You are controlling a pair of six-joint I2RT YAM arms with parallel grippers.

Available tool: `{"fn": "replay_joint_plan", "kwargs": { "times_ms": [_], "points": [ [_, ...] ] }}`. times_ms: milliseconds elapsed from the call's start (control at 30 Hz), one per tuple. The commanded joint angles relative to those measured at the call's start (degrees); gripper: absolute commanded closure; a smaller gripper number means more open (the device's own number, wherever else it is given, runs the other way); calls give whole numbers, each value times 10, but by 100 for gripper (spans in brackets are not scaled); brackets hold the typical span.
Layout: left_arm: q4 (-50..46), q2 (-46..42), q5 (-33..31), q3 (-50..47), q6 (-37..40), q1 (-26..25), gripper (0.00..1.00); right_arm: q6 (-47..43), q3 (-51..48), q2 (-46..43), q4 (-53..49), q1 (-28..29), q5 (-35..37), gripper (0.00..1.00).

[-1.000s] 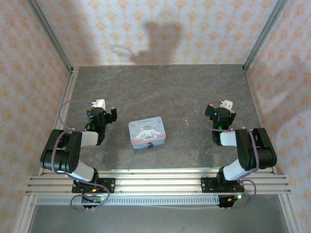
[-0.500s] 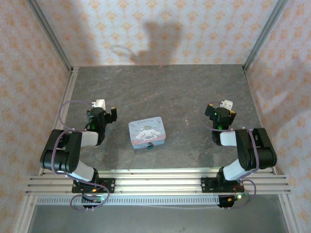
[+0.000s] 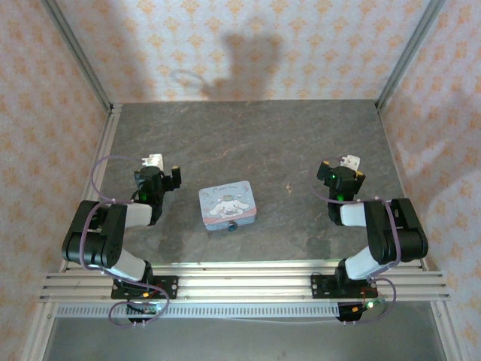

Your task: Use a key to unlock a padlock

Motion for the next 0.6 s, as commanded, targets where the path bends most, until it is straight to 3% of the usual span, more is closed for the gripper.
{"fn": "replay_joint_plan", "kwargs": {
  "times_ms": [0,100,233,333,433,567],
  "points": [
    [-68,-44,4,38,22,-7,0,-6,22,-23,-41,-4,-8,1],
    [-258,-94,-40,120,-30,-8,0,-8,60,-79,-151,-4,-13,0],
    [-398,-155,-28,175,-89,-8,0,47,100,-140,-259,-4,11,0],
    [-523,-190,-3,212,-153,-10,0,118,181,-141,-422,-4,8,0],
    [-611,-230,45,211,-229,-16,0,175,263,-108,-558,-2,-48,4],
    [-659,-292,102,167,-304,-62,4,237,320,-78,-654,34,-129,9]
  ]
}}
